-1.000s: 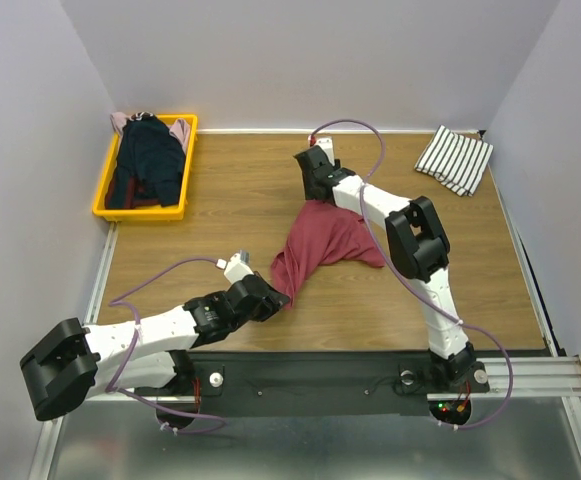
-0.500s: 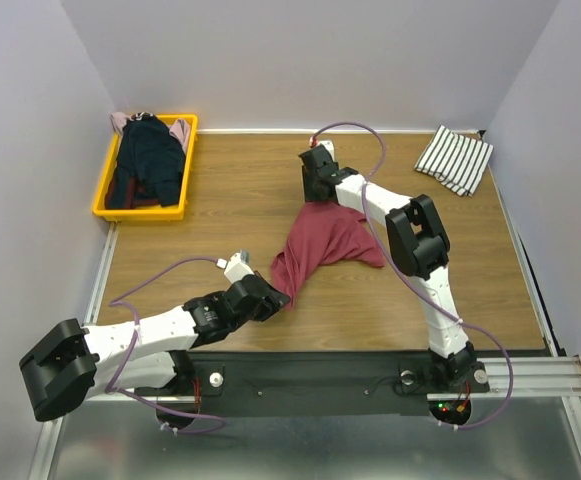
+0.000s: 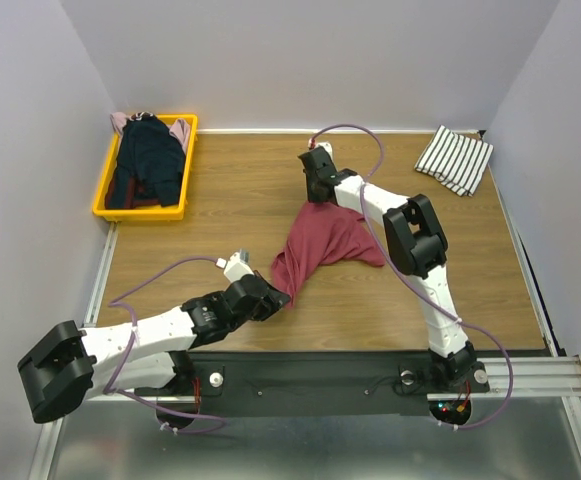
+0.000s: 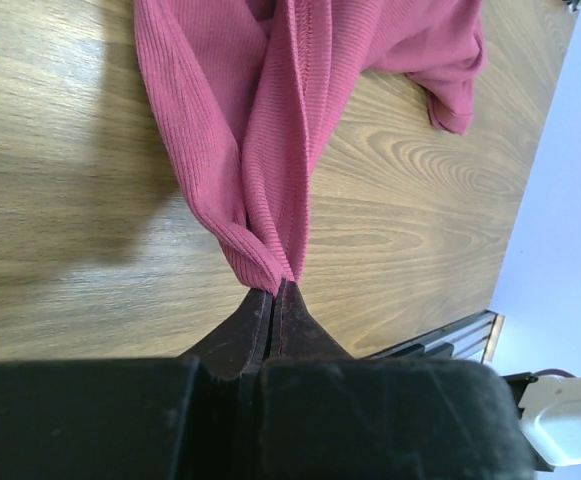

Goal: Fold and stack the tank tops
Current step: Flatten the tank top out

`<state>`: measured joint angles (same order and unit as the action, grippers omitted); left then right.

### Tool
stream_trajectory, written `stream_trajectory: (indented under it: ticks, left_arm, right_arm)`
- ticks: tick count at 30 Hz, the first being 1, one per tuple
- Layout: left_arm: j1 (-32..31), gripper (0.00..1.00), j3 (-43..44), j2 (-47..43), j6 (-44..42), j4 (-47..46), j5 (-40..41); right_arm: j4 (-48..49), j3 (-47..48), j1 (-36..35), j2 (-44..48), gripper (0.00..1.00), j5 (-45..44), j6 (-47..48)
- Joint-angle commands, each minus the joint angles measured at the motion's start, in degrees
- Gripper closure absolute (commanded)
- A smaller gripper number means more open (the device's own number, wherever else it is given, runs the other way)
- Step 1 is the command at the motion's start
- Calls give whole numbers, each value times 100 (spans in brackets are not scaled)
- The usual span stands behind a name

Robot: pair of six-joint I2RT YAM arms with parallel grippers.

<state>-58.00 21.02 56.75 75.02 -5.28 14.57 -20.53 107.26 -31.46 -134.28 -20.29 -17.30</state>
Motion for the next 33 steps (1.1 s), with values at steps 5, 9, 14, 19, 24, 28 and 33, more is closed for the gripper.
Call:
stream_trajectory:
  ticks: [5, 9, 14, 19, 24, 28, 33]
  left_arm:
    - [60, 100, 86, -234, -76, 202, 186]
    - [498, 100, 464, -436, -400, 431, 275]
    - [1632, 100, 1630, -446, -1514, 686, 178]
    - [2554, 100, 3090, -7, -2360, 862, 178]
    - [3057, 100, 4638, 467, -2931, 879, -77]
    - [3198, 100, 5482, 591, -3142, 1002, -147]
    - [3207, 100, 5826, 320, -3169, 1082, -209]
  right_arm:
    - [120, 234, 140, -38, 100, 149, -19]
    - [120, 356, 254, 463, 100, -141, -72]
    - [146, 445, 509, 1587, 100, -537, -230]
    - [322, 497, 791, 2633, 100, -712, -309]
    - [462, 638, 835, 3555, 100, -853, -107]
    - [550, 428, 844, 4275, 100, -897, -37]
    - [621, -73, 844, 5270, 100, -766, -19]
